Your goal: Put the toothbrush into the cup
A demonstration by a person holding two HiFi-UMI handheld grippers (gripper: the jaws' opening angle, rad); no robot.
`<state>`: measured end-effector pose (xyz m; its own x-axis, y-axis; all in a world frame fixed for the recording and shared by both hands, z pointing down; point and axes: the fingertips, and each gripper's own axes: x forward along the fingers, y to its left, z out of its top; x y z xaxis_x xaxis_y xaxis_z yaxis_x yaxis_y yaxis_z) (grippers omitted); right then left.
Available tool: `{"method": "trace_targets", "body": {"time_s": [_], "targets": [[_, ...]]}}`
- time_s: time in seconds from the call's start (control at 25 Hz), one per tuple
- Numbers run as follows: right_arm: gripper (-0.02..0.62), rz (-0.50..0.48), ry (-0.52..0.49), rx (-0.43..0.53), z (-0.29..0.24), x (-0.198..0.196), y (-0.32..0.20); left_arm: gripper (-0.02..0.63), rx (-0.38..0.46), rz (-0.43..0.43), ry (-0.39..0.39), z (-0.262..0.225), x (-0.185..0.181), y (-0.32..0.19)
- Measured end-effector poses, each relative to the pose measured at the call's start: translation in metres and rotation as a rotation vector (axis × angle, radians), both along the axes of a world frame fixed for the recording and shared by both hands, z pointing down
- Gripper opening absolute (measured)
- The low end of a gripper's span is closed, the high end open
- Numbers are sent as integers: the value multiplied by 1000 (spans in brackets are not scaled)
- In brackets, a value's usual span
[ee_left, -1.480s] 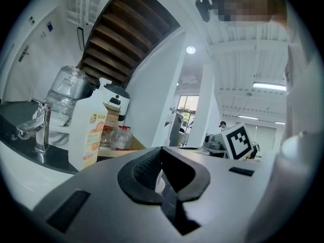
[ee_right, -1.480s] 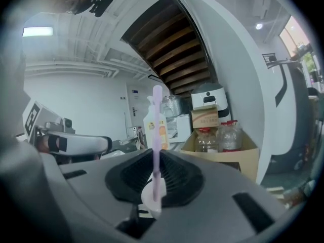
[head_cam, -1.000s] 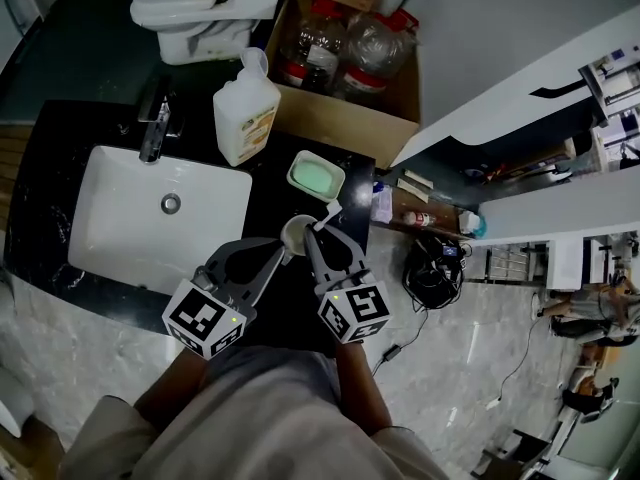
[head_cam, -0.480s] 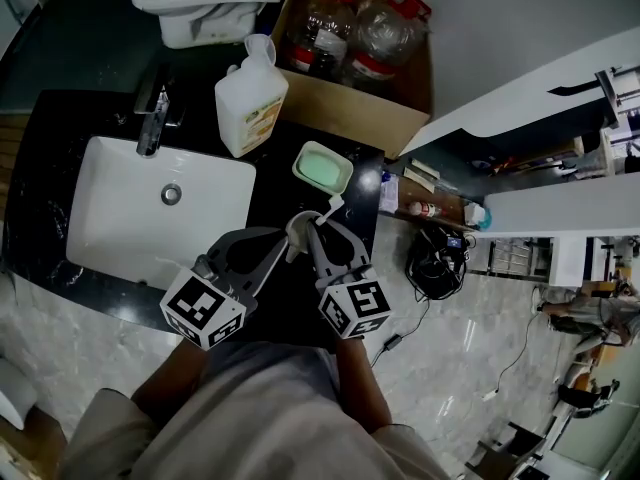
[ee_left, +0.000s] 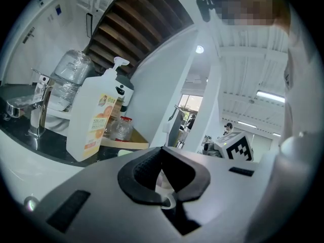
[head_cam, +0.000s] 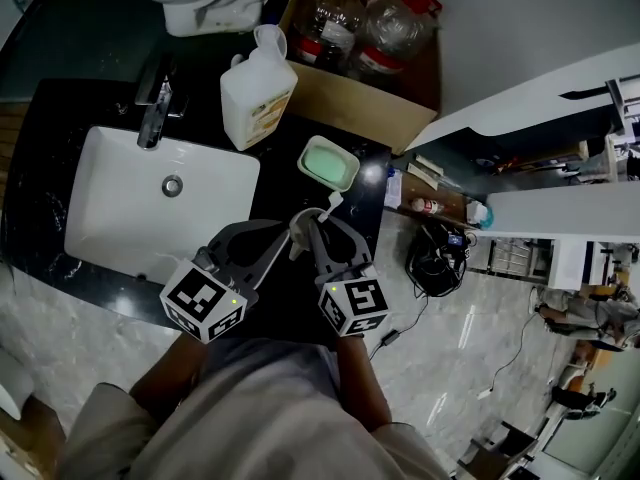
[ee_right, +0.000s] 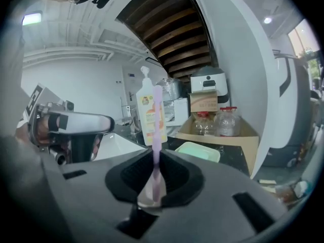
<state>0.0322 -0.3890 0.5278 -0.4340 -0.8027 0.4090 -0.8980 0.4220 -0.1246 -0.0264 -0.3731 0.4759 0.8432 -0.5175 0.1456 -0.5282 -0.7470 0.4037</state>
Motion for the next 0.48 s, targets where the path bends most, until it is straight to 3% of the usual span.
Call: {"method": "trace_targets", "body": {"time_s": [0.48], "targets": [[52,-3,-14,-14,3,2,-2,9,-7,4,-9,4,3,0]]}}
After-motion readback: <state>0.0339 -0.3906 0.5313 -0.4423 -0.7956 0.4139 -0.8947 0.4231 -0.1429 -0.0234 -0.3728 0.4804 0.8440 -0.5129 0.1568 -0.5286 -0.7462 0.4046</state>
